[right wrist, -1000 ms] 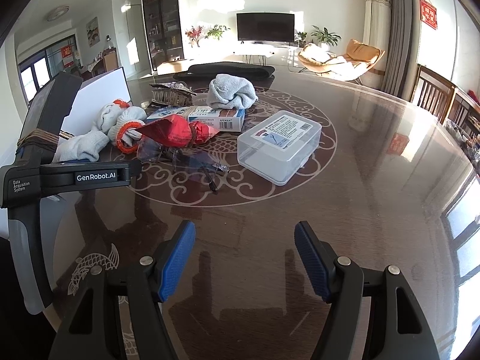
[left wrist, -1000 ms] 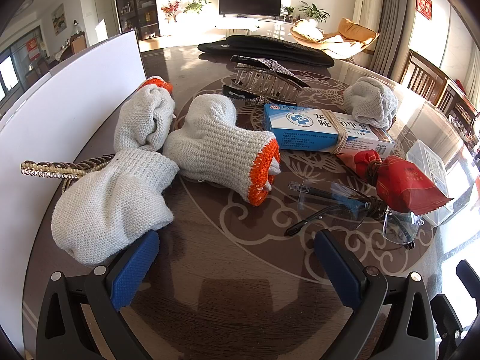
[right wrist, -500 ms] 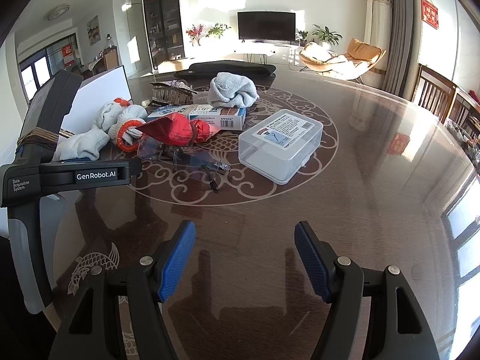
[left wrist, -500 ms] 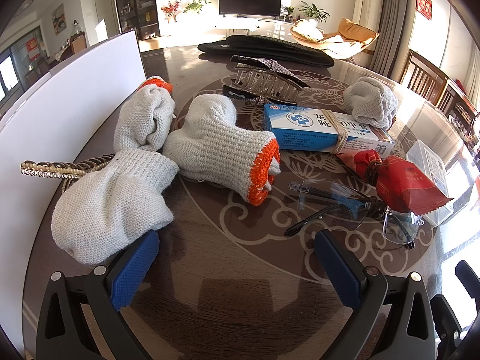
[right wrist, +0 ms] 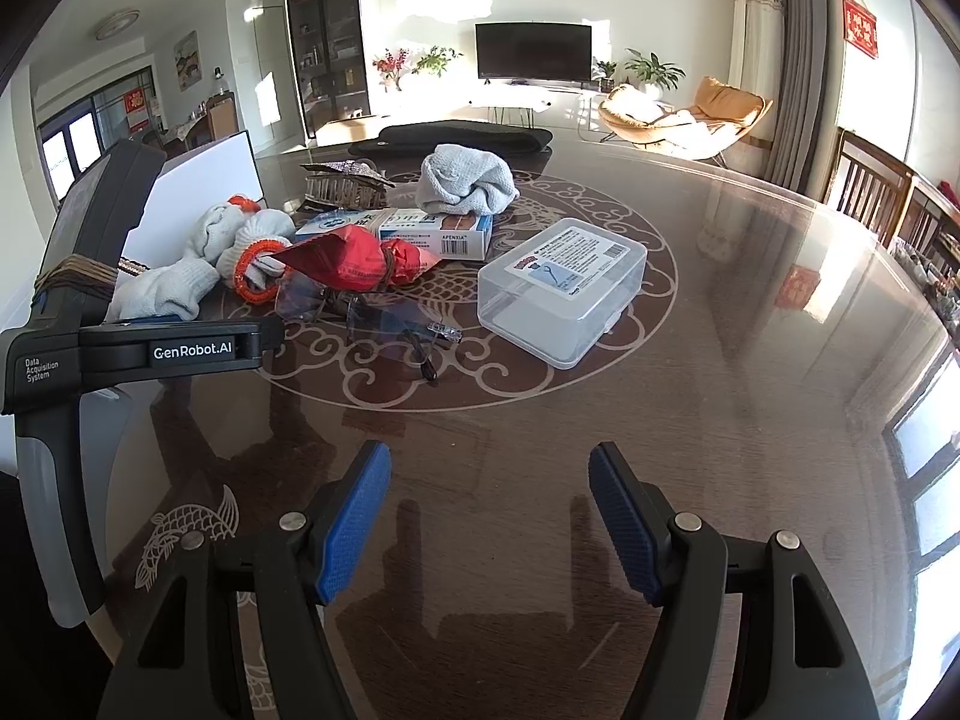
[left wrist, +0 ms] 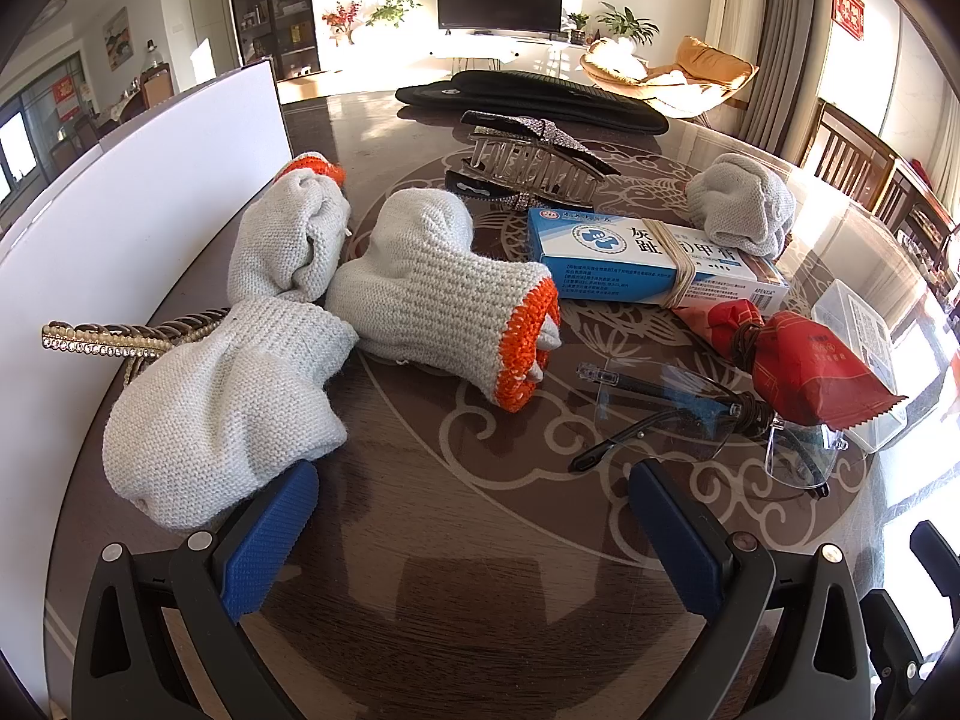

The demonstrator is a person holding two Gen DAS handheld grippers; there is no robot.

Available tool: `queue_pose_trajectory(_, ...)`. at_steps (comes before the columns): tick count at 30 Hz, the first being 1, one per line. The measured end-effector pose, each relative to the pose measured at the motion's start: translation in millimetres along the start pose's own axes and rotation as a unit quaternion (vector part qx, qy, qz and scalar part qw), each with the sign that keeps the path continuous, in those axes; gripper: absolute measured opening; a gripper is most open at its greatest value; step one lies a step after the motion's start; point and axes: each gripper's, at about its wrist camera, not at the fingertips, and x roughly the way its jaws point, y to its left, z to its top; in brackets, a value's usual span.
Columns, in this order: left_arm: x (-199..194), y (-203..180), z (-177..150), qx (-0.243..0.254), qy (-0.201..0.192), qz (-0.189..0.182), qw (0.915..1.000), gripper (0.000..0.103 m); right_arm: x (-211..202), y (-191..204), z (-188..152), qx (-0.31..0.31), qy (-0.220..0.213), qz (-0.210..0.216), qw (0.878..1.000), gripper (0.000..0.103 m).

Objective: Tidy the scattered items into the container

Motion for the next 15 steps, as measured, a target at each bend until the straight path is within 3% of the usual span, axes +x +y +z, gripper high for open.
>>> queue_pose_trajectory(15,0.2,0.3,0.3,0.000,0.000,0.000,1.0000,0.103,-0.5,0.2,0.0,0.002,-0.004,0.001,1.000,0.070)
